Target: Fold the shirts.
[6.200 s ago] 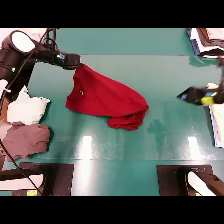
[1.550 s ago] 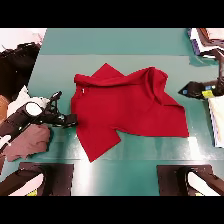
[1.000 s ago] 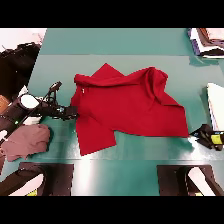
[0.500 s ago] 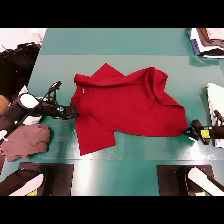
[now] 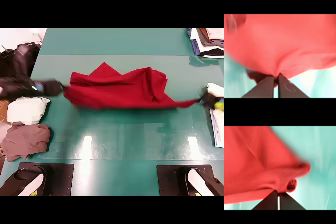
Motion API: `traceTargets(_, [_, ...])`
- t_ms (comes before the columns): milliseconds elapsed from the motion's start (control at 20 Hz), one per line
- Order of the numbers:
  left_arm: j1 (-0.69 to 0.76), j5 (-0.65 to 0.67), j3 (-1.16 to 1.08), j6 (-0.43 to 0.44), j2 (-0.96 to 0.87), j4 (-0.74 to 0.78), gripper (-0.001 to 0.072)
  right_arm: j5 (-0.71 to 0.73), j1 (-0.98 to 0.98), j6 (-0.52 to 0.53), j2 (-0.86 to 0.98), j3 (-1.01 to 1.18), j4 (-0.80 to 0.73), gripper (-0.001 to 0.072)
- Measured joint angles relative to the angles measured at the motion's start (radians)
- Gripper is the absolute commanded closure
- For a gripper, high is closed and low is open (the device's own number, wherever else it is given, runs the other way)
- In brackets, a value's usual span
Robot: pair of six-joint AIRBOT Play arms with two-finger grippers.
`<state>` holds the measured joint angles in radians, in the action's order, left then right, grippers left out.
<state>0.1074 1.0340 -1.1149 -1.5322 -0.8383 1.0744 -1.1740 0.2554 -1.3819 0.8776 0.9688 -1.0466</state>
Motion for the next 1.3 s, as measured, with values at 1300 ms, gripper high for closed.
traceTargets(1300, [0.000, 0.073, -0.424, -0.011, -0.241, 0.230, 0.0681, -0.214, -0.134, -0.060, 0.317, 0.745, -0.117, 0.0695])
